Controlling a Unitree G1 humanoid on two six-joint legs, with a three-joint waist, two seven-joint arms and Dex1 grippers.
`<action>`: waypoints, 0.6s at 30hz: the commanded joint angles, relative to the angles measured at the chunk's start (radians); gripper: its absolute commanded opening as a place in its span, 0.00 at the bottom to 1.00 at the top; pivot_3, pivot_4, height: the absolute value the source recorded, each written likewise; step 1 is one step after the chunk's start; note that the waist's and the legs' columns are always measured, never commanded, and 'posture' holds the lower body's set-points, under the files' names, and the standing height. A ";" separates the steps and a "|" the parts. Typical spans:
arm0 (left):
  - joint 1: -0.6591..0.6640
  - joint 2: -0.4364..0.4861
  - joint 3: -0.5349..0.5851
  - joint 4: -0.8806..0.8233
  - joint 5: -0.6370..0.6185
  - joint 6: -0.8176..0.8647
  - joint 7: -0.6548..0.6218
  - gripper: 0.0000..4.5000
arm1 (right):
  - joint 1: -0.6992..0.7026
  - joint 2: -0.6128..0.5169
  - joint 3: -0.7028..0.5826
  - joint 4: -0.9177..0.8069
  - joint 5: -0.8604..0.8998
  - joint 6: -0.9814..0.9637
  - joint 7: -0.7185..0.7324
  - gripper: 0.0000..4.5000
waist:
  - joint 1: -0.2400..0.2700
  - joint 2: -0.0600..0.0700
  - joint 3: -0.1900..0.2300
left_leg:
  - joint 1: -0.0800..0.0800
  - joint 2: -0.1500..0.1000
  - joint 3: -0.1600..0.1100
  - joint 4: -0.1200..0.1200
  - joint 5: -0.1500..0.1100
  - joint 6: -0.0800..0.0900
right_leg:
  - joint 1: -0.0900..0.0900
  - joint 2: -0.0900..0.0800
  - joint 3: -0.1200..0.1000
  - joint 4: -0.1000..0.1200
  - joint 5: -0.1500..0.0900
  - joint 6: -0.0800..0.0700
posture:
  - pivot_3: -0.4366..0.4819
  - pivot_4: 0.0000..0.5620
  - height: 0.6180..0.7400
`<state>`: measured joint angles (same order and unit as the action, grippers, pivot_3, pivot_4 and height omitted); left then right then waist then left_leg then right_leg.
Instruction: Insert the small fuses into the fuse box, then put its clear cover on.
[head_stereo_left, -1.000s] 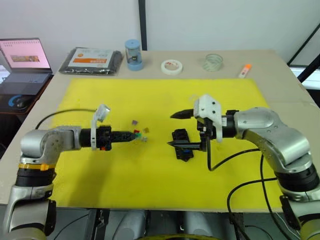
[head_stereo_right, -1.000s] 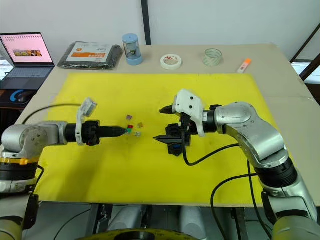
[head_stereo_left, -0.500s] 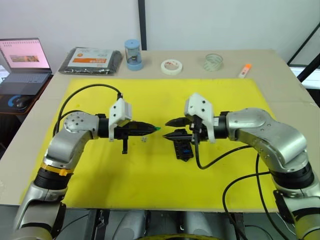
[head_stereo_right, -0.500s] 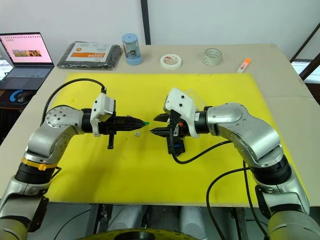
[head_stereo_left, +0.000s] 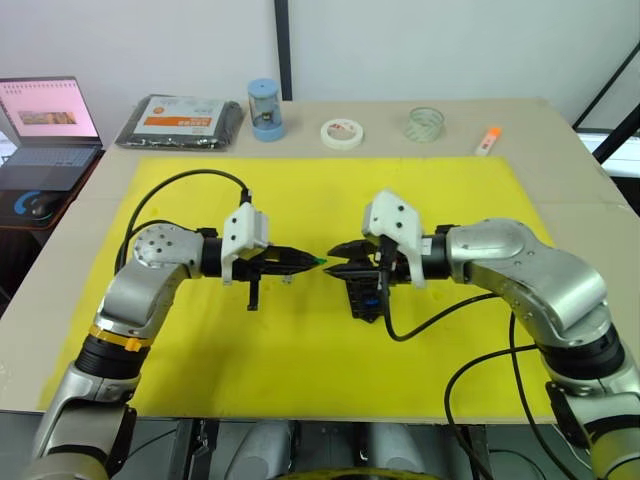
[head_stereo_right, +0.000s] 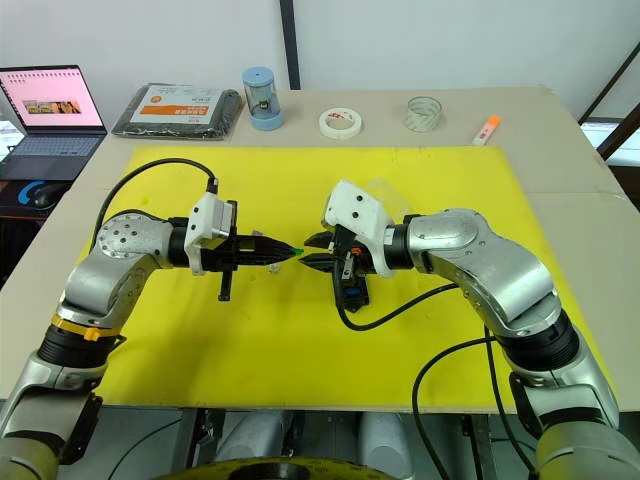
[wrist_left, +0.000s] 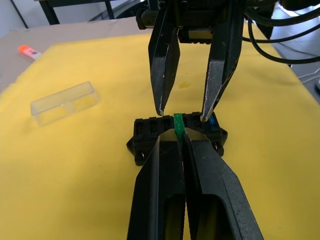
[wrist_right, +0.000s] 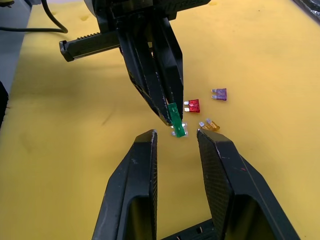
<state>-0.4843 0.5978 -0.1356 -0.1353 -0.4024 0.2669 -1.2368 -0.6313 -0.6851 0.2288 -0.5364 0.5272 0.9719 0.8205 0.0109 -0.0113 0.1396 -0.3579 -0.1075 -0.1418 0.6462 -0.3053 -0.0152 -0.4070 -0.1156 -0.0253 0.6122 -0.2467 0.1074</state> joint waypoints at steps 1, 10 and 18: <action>0.002 0.008 0.006 -0.043 -0.004 -0.024 -0.004 0.00 | -0.022 0.002 -0.005 -0.012 -0.003 -0.017 0.000 0.28 | 0.000 0.000 0.000 | 0.000 0.000 0.000 0.000 0.000 0.000 | 0.000 0.000 0.000 0.000 0.000 0.000 | 0.48 0.27 1.00; 0.012 0.005 0.000 -0.061 -0.014 -0.016 -0.004 0.00 | -0.032 0.002 -0.002 0.000 -0.012 -0.021 0.005 0.09 | 0.000 0.000 0.000 | 0.000 0.000 0.000 0.000 0.000 0.000 | 0.000 0.000 0.000 0.000 0.000 0.000 | 0.48 0.27 1.00; 0.006 0.007 -0.007 -0.062 -0.003 -0.015 0.002 0.00 | -0.040 -0.005 -0.007 0.006 -0.002 -0.019 0.025 0.00 | 0.000 0.000 0.000 | 0.000 0.000 0.000 0.000 0.000 0.000 | 0.000 0.000 0.000 0.000 0.000 0.000 | 0.48 0.27 1.00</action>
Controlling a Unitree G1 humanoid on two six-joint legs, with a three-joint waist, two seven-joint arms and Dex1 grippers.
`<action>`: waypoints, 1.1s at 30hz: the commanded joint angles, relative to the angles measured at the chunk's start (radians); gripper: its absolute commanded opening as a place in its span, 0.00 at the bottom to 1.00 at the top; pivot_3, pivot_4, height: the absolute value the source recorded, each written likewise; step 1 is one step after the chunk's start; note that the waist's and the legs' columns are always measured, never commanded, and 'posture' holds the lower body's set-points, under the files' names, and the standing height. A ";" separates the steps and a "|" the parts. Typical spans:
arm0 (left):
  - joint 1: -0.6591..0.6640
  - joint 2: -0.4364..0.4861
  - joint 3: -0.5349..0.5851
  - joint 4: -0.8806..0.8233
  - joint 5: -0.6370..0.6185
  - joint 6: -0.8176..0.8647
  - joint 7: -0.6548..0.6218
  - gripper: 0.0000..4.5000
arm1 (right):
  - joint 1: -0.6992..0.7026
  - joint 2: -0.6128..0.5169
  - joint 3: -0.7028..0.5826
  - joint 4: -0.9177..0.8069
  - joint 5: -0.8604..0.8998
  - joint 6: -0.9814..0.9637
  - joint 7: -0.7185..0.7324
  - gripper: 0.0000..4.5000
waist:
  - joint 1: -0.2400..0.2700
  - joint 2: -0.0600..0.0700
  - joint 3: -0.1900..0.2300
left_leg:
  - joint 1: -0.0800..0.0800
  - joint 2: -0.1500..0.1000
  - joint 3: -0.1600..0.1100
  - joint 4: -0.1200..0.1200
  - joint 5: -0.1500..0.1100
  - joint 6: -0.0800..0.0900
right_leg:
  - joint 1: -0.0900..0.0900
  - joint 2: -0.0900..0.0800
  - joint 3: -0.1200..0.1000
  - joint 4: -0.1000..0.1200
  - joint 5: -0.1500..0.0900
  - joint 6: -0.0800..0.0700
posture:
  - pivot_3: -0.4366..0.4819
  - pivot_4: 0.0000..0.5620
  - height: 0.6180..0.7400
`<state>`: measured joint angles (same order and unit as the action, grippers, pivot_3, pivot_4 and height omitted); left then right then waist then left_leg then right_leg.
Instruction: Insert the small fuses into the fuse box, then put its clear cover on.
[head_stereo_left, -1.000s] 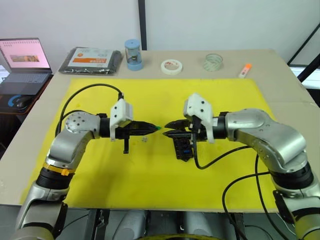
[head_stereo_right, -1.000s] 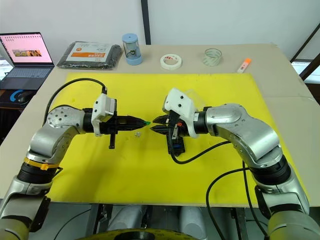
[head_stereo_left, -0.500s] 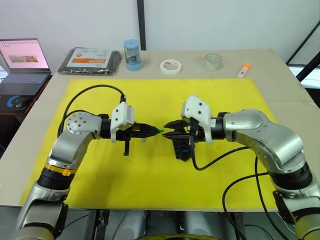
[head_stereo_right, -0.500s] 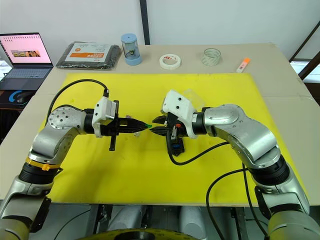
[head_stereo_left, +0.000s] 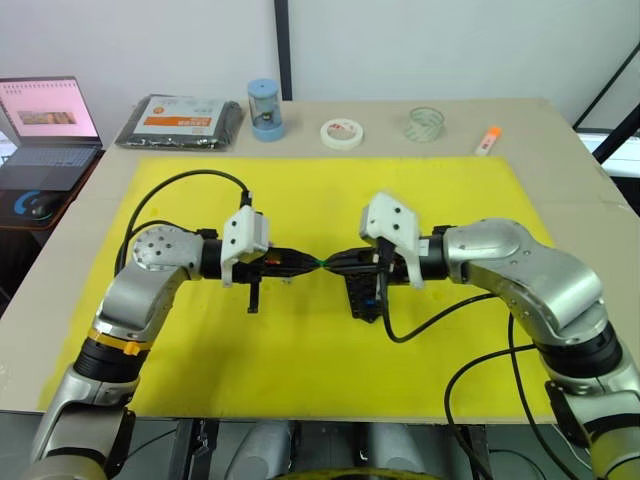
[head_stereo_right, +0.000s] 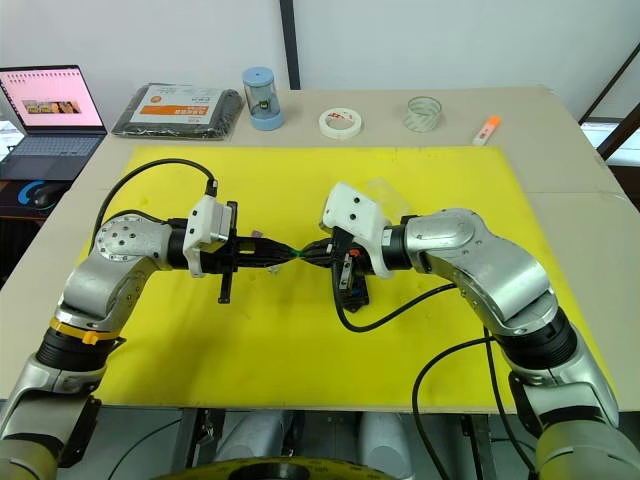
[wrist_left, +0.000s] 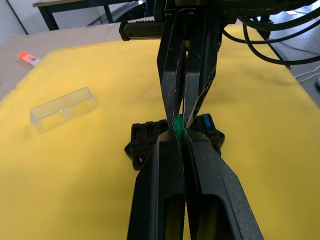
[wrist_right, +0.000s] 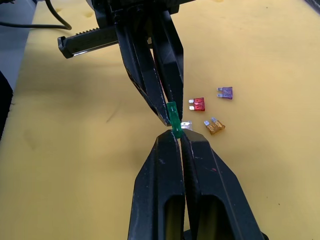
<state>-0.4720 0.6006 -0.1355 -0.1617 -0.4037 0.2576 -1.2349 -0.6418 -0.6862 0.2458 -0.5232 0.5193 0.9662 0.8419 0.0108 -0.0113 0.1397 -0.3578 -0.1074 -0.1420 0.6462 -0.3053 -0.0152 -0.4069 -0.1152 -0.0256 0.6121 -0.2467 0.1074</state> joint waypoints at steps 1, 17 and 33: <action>-0.004 0.011 -0.007 -0.037 0.006 -0.002 0.004 0.05 | -0.031 -0.007 -0.027 -0.007 0.008 -0.012 0.008 0.00 | 0.000 0.000 0.000 | 0.000 0.000 0.000 0.000 0.000 0.000 | 0.000 0.000 0.000 0.000 0.000 0.000 | 0.48 0.27 1.00; 0.063 -0.097 -0.101 0.013 0.112 -0.195 0.045 0.99 | 0.031 -0.320 0.081 0.046 -0.193 -0.233 0.236 0.00 | 0.002 0.000 0.001 | 0.000 0.000 0.000 0.000 -0.001 0.001 | 0.001 -0.001 -0.001 -0.002 0.000 0.000 | 0.48 0.27 1.00; 0.073 -0.180 -0.163 0.140 0.190 -0.331 0.073 0.99 | 0.030 -0.297 0.121 0.086 -0.303 -0.303 0.327 0.00 | 0.002 0.000 0.001 | 0.000 0.000 0.000 0.001 -0.001 0.001 | 0.002 0.000 -0.002 -0.001 0.000 0.000 | 0.48 0.27 1.00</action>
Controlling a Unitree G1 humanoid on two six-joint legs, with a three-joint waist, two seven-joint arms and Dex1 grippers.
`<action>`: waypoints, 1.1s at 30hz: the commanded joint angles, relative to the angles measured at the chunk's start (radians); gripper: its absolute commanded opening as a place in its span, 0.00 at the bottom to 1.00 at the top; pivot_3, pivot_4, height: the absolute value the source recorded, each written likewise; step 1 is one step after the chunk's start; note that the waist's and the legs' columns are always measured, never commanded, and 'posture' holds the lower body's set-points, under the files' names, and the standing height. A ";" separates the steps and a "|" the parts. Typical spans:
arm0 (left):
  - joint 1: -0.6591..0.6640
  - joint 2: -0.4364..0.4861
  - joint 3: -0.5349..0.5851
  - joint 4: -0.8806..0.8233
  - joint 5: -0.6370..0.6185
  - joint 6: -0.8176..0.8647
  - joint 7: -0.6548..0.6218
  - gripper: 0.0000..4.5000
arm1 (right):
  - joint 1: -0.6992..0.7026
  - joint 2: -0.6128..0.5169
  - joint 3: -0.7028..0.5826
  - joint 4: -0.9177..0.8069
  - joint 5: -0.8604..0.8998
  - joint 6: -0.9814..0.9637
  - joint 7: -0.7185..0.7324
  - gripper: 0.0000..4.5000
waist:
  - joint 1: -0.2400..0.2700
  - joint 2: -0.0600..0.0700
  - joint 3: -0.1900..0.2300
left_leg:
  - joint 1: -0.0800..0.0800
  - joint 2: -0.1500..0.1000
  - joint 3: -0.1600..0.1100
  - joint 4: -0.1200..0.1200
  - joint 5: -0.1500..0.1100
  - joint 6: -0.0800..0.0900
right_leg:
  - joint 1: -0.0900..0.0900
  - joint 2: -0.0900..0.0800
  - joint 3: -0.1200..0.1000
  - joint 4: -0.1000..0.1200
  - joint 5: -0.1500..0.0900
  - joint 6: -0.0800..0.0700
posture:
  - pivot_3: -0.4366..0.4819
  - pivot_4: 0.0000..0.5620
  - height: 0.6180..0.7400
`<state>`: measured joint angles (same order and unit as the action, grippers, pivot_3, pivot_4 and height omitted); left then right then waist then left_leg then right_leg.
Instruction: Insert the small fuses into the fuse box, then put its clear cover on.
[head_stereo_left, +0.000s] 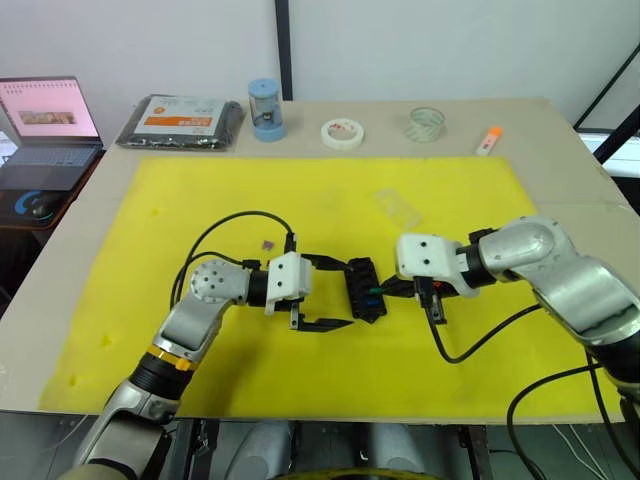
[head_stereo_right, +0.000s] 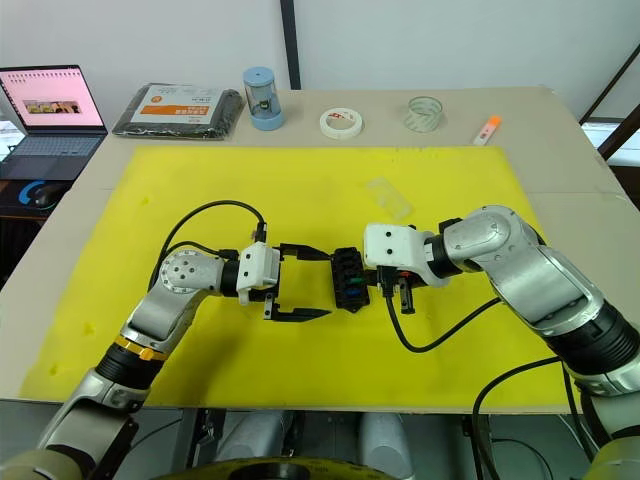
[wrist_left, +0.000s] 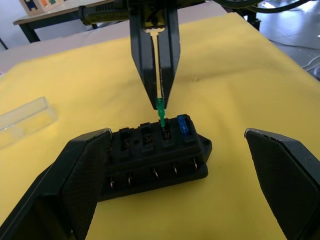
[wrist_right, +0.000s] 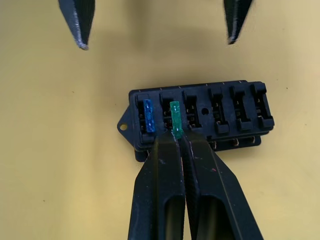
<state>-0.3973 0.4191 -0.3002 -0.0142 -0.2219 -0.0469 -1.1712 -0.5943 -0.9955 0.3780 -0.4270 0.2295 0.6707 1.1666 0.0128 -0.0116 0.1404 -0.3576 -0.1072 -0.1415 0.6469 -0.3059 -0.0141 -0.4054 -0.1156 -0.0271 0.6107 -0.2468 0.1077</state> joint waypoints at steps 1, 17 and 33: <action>-0.002 0.002 0.002 -0.006 0.009 -0.029 0.009 0.99 | -0.018 0.017 -0.011 -0.009 -0.016 -0.007 0.003 0.00 | 0.000 0.000 0.000 | 0.000 0.000 0.000 0.000 0.000 0.000 | 0.000 0.000 0.000 0.000 0.000 0.000 | 0.48 0.27 1.00; -0.012 -0.001 0.000 0.017 0.036 -0.041 0.029 0.99 | -0.063 0.034 -0.020 -0.025 -0.020 0.020 0.049 0.00 | 0.000 0.000 0.000 | 0.000 0.000 0.000 0.000 0.000 0.000 | 0.000 0.000 0.000 0.000 0.000 0.000 | 0.48 0.27 1.00; -0.008 -0.019 -0.009 0.023 0.040 -0.046 0.034 0.99 | -0.039 0.052 0.008 -0.015 -0.053 0.013 0.046 0.00 | 0.000 0.000 0.000 | 0.000 0.000 0.000 0.000 0.000 0.000 | 0.000 0.000 0.000 0.000 0.000 0.000 | 0.48 0.27 1.00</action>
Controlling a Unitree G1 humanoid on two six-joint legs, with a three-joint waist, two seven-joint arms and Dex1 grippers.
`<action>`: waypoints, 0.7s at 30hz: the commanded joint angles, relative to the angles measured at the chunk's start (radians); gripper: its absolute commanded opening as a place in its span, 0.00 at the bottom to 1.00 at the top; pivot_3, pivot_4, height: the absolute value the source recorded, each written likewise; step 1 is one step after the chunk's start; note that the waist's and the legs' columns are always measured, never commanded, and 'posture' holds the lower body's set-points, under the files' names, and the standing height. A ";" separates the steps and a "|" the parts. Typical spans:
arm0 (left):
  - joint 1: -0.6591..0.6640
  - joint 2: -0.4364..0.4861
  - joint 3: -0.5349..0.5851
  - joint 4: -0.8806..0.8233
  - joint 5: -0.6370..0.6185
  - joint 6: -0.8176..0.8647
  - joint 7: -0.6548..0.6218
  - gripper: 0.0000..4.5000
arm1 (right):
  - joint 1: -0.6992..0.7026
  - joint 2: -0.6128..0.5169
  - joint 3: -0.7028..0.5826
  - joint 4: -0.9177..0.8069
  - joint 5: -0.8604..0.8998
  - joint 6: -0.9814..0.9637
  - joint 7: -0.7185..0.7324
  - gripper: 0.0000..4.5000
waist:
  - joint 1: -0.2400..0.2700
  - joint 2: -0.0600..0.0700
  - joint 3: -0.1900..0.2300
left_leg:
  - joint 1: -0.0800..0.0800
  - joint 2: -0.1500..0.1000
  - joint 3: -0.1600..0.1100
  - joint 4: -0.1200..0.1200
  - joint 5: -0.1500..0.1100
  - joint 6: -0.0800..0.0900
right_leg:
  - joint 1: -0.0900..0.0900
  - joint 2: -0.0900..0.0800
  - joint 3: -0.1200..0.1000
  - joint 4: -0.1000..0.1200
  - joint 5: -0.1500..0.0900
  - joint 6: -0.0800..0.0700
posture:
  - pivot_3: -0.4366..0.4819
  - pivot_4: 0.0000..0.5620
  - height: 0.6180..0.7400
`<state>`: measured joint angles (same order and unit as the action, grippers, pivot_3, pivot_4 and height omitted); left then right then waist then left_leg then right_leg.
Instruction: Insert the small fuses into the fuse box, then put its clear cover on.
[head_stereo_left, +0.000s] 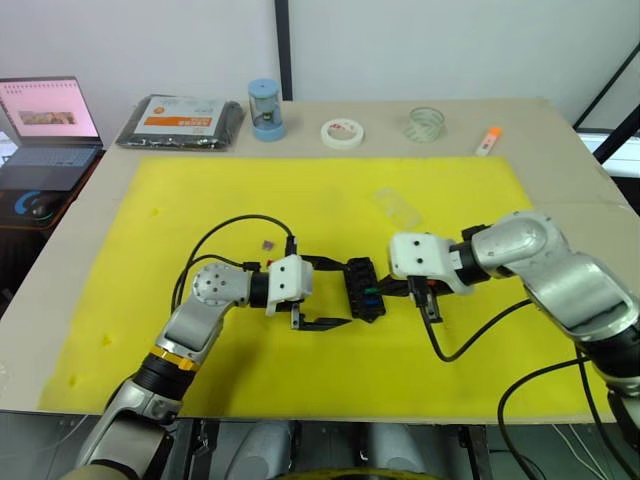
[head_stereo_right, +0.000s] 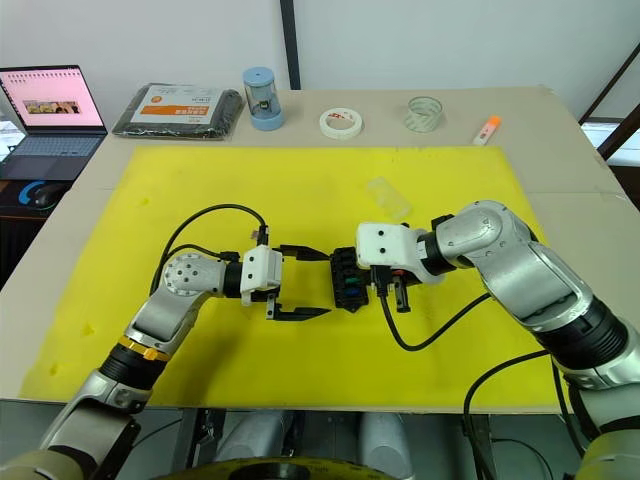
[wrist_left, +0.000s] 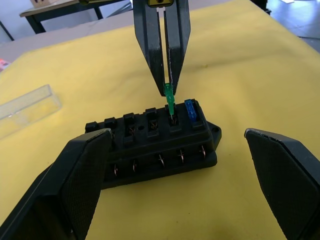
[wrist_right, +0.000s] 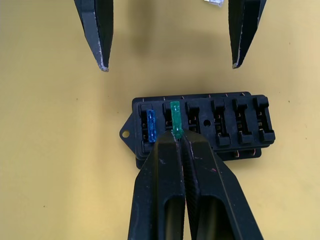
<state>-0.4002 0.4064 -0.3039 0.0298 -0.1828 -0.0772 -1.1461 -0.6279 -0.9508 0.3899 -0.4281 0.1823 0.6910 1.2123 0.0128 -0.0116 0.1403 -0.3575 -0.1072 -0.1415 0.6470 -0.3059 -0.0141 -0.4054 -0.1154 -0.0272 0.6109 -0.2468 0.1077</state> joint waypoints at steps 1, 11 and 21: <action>-0.005 -0.006 -0.005 -0.021 0.001 -0.015 0.009 0.99 | -0.005 0.009 -0.003 -0.013 -0.008 -0.008 0.001 0.00 | 0.000 0.000 0.000 | 0.000 0.000 0.000 0.000 0.000 0.000 | 0.000 0.000 0.000 0.000 0.000 0.000 | 0.48 0.27 1.00; -0.014 -0.010 -0.004 -0.012 0.003 -0.021 0.012 0.99 | 0.002 0.015 0.013 0.001 -0.030 -0.028 0.006 0.00 | 0.000 0.000 0.000 | 0.000 0.000 0.000 0.000 0.000 0.000 | 0.000 0.000 0.000 0.000 0.000 0.000 | 0.48 0.27 1.00; -0.024 -0.014 -0.005 -0.005 0.002 -0.018 0.012 0.99 | -0.006 0.019 0.023 0.031 -0.056 -0.053 0.009 0.00 | 0.000 0.000 0.000 | 0.000 0.000 0.000 0.000 0.000 0.000 | 0.000 0.000 0.000 0.000 0.000 0.000 | 0.48 0.27 1.00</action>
<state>-0.4031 0.3998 -0.3054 0.0345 -0.1827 -0.0779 -1.1378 -0.6233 -0.9364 0.4210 -0.3993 0.1356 0.6478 1.2193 0.0127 -0.0116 0.1403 -0.3575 -0.1072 -0.1415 0.6471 -0.3059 -0.0141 -0.4054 -0.1154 -0.0272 0.6110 -0.2468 0.1077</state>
